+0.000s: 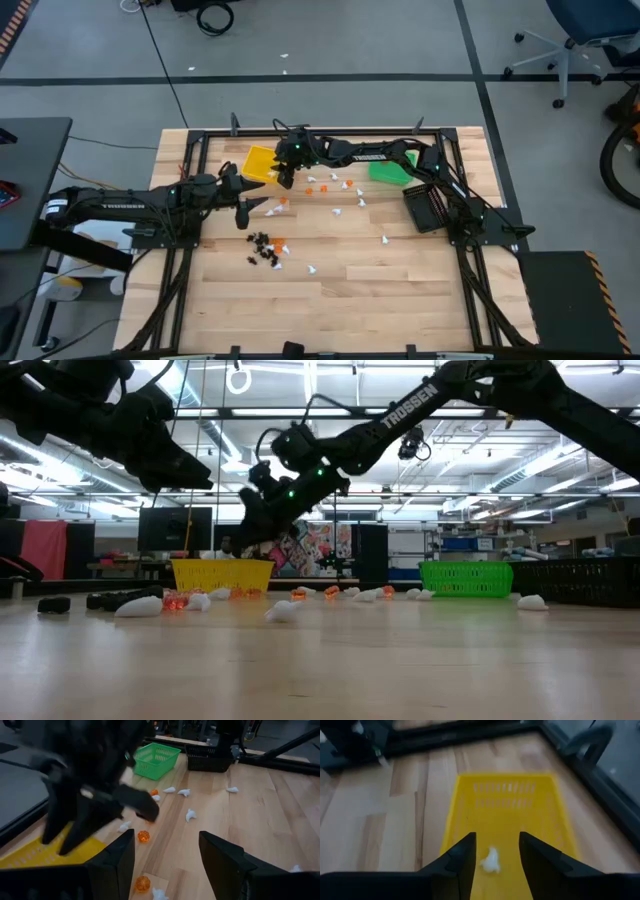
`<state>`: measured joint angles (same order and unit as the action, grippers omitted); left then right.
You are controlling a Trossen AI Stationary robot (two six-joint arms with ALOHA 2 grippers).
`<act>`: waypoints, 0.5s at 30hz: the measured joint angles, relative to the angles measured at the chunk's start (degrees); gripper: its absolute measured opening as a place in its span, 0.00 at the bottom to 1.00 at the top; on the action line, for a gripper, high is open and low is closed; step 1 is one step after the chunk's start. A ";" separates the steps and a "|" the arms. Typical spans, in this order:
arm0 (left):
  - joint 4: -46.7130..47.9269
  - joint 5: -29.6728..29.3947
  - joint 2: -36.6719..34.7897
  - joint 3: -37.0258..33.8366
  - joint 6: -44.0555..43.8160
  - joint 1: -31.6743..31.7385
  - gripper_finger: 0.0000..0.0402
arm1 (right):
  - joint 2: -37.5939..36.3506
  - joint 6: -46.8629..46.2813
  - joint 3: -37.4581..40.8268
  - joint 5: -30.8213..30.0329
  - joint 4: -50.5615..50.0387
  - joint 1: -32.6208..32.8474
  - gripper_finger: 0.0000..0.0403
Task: Sort Halloween decoration
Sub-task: Put the white ghost toy into the yellow bin
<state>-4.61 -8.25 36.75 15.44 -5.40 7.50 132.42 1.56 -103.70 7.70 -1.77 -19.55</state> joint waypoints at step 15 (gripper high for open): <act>-15.55 0.07 -0.04 -9.86 1.13 0.07 0.49 | -13.30 6.48 5.54 -10.00 -14.46 6.42 0.38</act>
<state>-20.16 -8.19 36.71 5.58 -4.27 7.57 119.12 8.04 -98.16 -2.29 -16.23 -13.13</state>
